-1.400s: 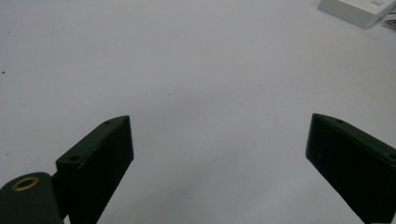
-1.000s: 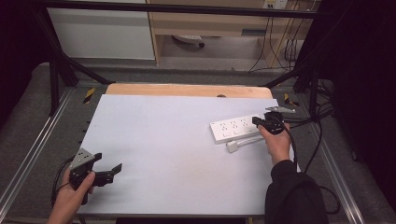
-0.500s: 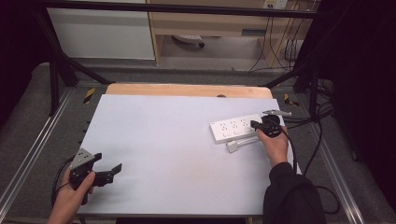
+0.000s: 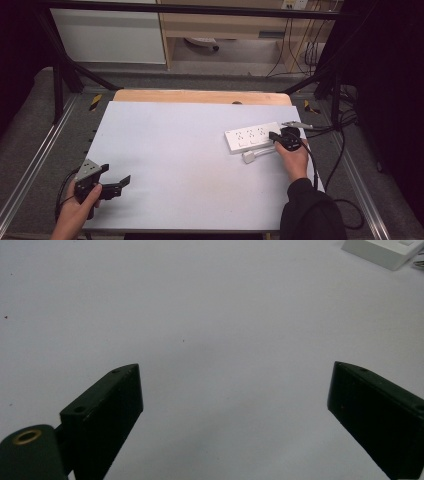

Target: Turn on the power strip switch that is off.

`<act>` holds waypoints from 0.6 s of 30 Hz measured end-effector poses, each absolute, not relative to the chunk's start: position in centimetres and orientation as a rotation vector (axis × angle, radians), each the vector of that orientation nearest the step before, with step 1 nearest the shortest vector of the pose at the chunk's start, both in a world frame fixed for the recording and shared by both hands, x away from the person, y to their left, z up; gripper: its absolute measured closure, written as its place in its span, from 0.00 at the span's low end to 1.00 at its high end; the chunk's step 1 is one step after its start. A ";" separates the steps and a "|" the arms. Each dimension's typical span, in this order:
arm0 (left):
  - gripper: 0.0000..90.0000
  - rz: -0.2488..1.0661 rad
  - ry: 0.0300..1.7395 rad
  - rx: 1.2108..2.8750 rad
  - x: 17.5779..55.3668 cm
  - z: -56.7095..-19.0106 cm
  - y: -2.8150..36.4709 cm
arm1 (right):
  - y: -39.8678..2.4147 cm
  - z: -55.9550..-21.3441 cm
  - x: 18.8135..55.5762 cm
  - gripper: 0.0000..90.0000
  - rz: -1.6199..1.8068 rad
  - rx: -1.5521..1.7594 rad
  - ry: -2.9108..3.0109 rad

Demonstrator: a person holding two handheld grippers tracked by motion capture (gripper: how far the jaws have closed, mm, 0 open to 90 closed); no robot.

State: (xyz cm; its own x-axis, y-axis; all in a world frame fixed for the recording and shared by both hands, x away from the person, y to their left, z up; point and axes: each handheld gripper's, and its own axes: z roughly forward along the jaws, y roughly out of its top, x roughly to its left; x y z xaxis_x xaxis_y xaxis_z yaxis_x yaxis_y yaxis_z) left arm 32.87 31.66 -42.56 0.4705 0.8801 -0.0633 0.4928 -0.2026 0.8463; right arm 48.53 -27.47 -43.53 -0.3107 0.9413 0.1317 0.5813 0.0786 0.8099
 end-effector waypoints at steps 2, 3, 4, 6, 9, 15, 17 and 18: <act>0.09 0.561 1.156 1.854 32.9 -42.6 31.7 | -27.4 -43.6 48.5 1.00 1.124 1.498 1.932; 0.09 0.560 1.157 1.855 32.9 -42.6 31.7 | -27.3 -43.7 48.5 1.00 1.126 1.498 1.934; 0.09 0.560 1.157 1.855 32.9 -42.6 31.7 | -27.3 -43.7 48.5 1.00 1.126 1.498 1.934; 0.09 0.562 1.157 1.852 32.9 -42.6 31.7 | -27.3 -43.8 48.5 1.00 1.122 1.500 1.936; 0.09 0.559 1.158 1.856 32.9 -42.6 31.7 | -27.3 -44.0 48.5 1.00 1.122 1.495 1.934; 0.09 0.559 1.158 1.856 32.9 -42.6 31.7 | -27.3 -44.1 48.4 1.00 1.131 1.488 1.932; 0.09 0.559 1.156 1.857 32.8 -42.6 31.7 | -27.2 -44.2 48.4 1.00 1.143 1.491 1.924; 0.09 0.559 1.156 1.857 32.8 -42.6 31.7 | -27.3 -44.2 48.4 1.00 1.142 1.484 1.926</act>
